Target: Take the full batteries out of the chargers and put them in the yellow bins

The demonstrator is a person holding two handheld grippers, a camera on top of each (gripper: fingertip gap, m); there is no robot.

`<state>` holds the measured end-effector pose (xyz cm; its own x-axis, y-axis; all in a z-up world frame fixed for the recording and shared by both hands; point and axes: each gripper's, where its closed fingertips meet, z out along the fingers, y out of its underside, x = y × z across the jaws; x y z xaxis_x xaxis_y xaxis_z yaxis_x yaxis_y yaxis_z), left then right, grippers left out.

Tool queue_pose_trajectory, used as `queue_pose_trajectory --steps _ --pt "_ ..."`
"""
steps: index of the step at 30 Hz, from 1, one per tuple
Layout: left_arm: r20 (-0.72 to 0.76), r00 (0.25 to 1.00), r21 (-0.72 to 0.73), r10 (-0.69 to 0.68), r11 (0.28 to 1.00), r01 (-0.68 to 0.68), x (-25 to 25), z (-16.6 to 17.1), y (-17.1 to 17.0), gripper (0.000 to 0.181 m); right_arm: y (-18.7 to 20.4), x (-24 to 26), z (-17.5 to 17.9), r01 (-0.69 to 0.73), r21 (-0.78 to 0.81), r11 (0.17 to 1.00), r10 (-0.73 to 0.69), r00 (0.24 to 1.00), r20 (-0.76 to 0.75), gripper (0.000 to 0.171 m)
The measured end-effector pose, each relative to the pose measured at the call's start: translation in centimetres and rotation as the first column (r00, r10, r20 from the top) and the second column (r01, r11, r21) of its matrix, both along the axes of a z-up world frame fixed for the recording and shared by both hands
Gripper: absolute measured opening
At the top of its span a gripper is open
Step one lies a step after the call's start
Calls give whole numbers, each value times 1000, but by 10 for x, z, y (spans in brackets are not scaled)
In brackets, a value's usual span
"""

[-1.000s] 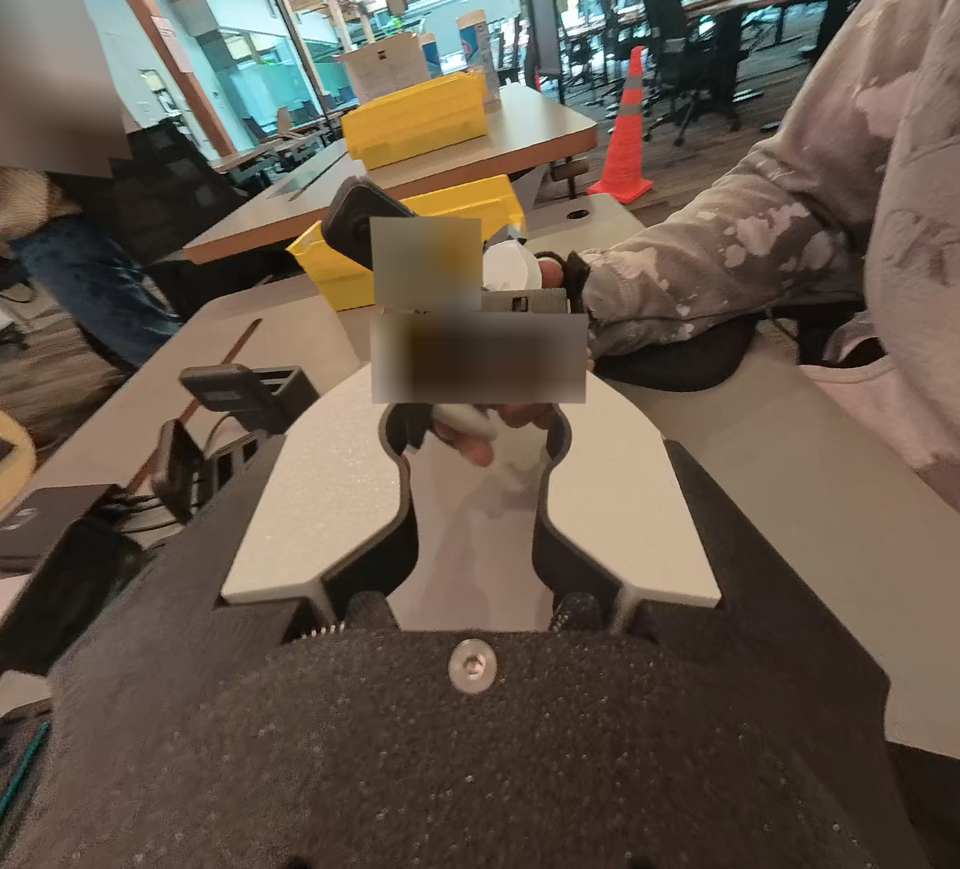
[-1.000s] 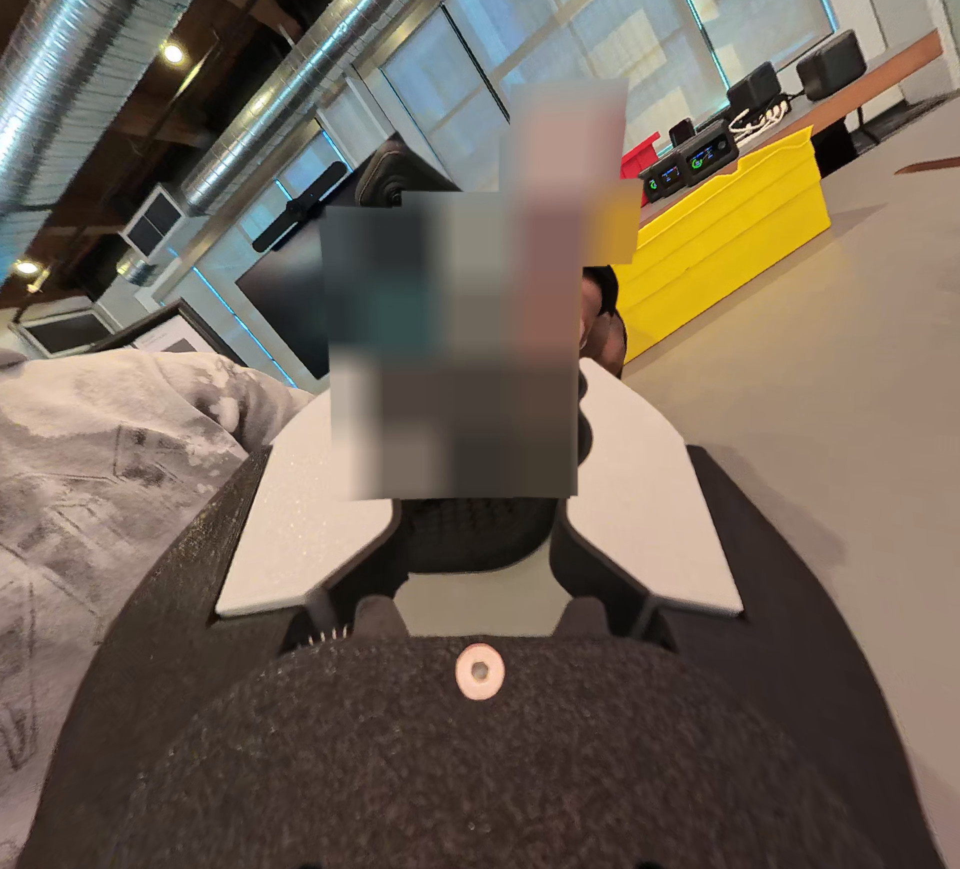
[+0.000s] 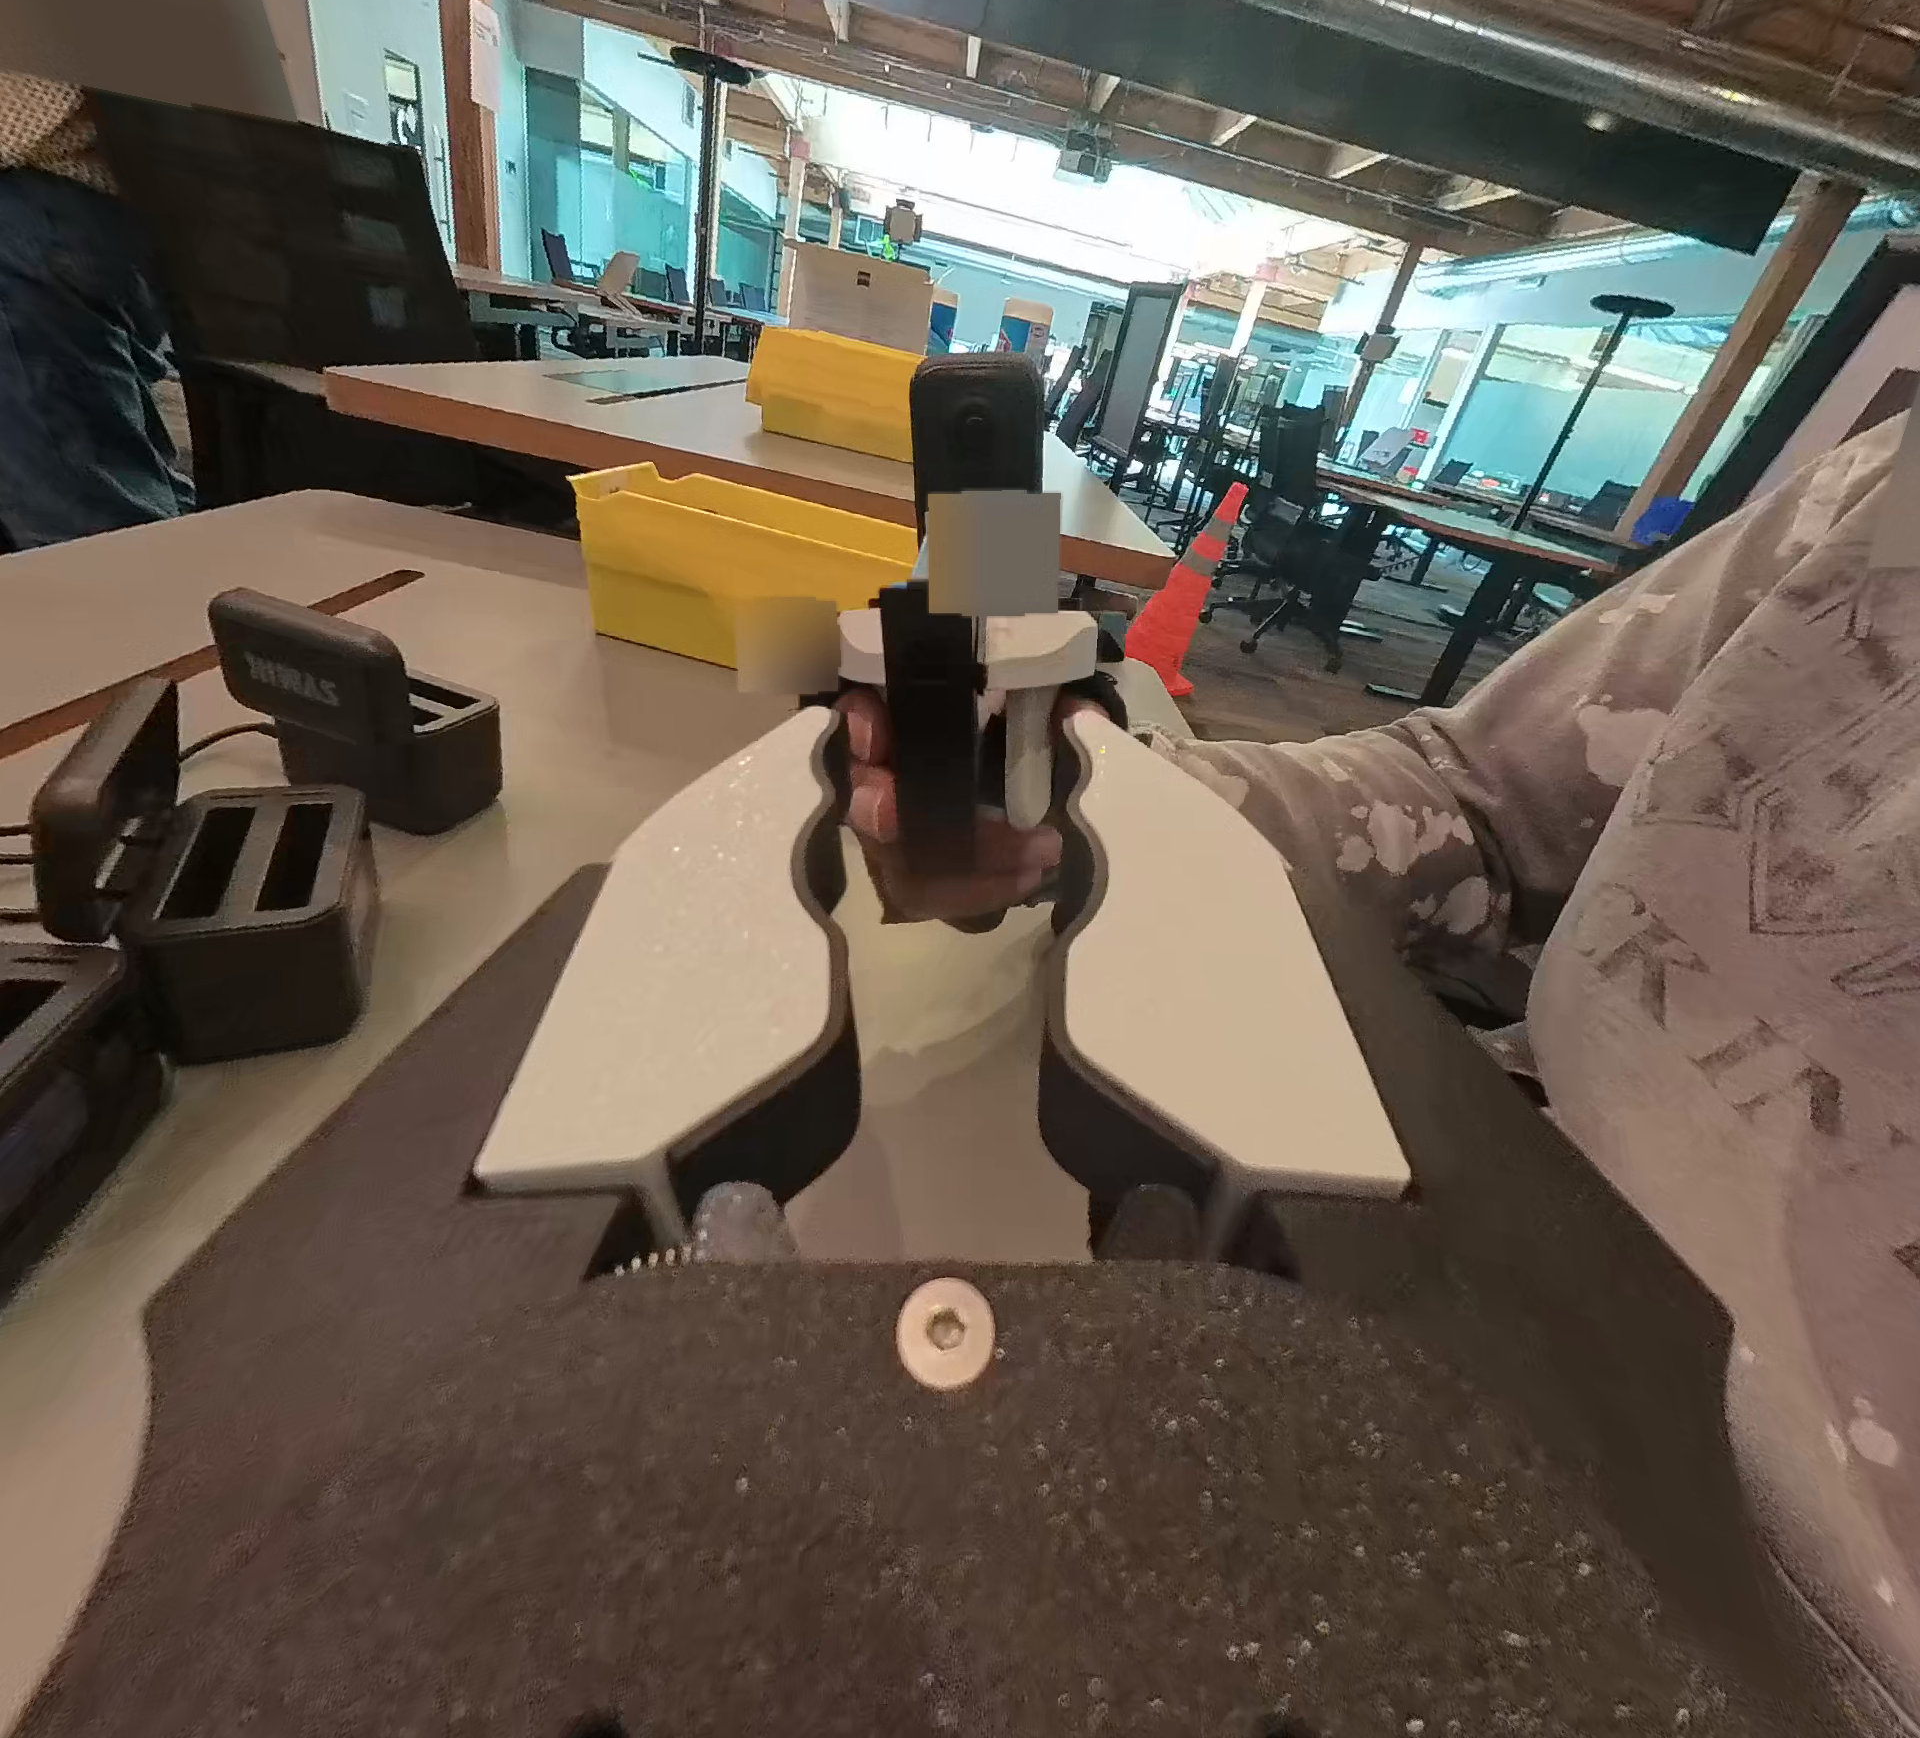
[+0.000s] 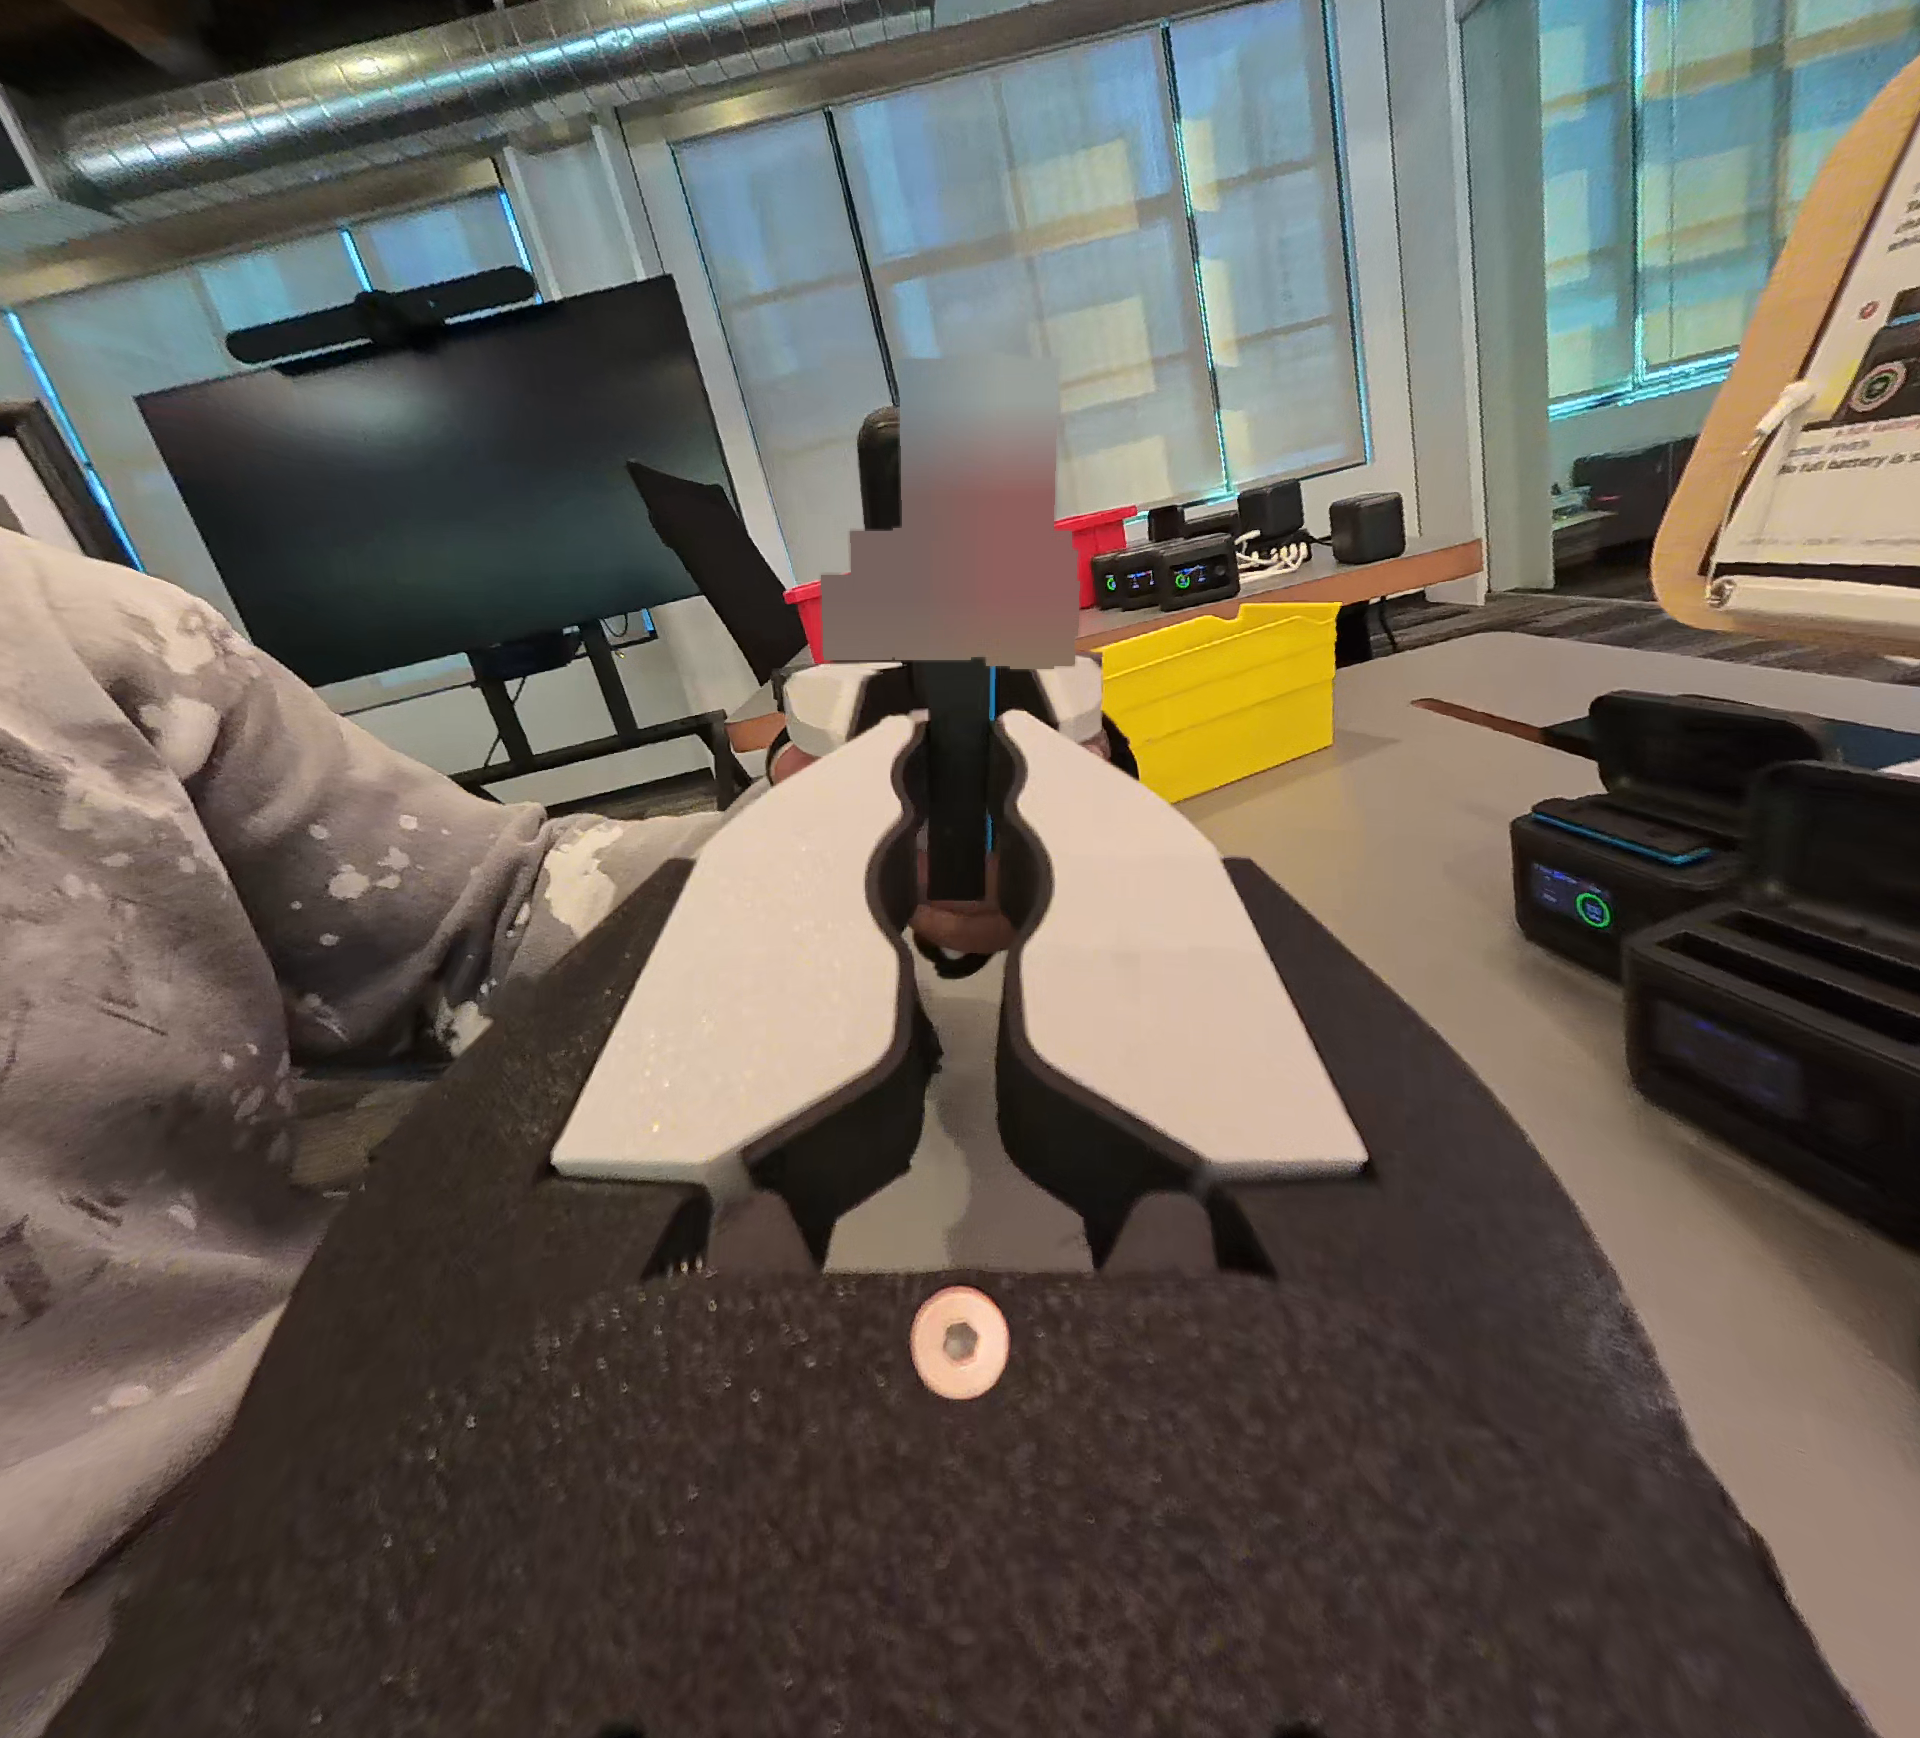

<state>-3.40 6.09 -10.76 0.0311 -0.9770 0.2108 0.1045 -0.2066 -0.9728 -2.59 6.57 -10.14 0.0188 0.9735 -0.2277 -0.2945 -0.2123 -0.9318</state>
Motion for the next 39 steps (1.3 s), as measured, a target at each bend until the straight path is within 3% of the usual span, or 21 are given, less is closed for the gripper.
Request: queue_pose_trajectory --steps 4,13,16,19,22,26,30,35,39 --pt "-48 999 -16 19 1000 -20 6 -9 3 16 0 -2 -4 2 9 1000 -3 1000 16 9" --pt "-156 987 82 28 997 -15 2 -6 4 15 -2 -4 -4 0 18 1000 -1 999 36 10" --pt "-234 965 197 115 978 -69 -11 2 20 15 9 2 -4 75 19 997 -76 996 43 13" --pt "-329 906 308 269 937 -166 -34 13 55 15 33 17 -5 250 33 968 -251 966 66 14" --pt "-437 803 399 405 887 -231 -58 16 94 15 59 35 -12 434 52 899 -437 892 118 12" --pt "-584 638 499 502 842 -206 -82 9 135 15 83 55 -25 604 114 789 -614 762 205 0" --pt "-726 507 465 465 875 -138 -96 -12 164 15 99 70 -38 703 121 701 -704 655 275 0" --pt "-844 323 426 429 901 -85 -113 -51 197 15 120 101 -64 829 140 542 -788 444 427 0" --pt "-887 259 379 381 923 -62 -119 -67 213 15 126 119 -75 847 234 478 -806 316 501 0"
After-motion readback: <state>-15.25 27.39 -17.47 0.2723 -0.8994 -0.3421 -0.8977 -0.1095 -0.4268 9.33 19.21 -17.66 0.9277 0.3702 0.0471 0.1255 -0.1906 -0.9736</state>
